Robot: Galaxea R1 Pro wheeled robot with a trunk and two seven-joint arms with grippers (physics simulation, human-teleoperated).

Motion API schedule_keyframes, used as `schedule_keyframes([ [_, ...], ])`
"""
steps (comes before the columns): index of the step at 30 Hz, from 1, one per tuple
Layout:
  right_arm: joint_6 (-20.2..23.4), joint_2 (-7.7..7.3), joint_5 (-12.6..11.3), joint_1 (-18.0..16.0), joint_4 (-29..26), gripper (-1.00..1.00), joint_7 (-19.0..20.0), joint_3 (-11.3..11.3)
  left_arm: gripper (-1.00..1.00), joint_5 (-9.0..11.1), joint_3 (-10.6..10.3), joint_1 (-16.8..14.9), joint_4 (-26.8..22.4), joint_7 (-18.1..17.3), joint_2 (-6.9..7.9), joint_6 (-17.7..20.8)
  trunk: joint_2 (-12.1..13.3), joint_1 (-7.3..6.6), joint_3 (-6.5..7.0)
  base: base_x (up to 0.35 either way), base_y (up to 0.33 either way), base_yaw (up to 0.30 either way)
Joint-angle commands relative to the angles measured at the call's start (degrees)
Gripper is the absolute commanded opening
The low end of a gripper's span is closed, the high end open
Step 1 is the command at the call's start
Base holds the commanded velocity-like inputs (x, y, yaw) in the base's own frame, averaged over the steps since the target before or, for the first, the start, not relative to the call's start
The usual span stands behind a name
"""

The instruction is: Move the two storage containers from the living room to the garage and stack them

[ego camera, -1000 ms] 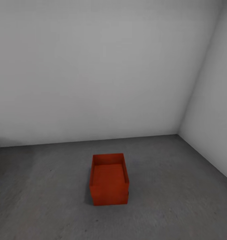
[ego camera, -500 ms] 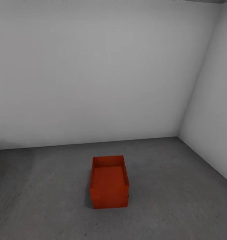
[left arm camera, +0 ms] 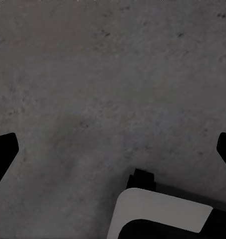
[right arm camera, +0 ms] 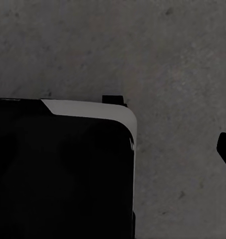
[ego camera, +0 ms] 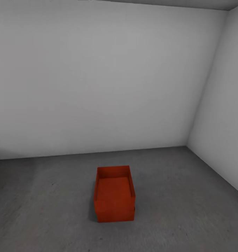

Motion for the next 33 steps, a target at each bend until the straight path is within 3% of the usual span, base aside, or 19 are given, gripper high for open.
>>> schedule_keyframes([
  [1, -0.34, 0.00, 0.24, -0.08, 0.19, 1.00, -0.12, -0.05, 1.00, 0.48, -0.49, -0.03, 0.03, 0.12, -0.01, -0.15, -0.04, 0.00, 0.03, 0.000, 0.000, 0.000],
  [33, -0.25, -0.08, 0.21, -0.08, 0.19, 1.00, 0.58, -0.10, 1.00, 0.49, -0.49, -0.03, 0.03, 0.12, -0.01, -0.15, -0.04, 0.00, 3.04, 0.000, 0.000, 0.000],
])
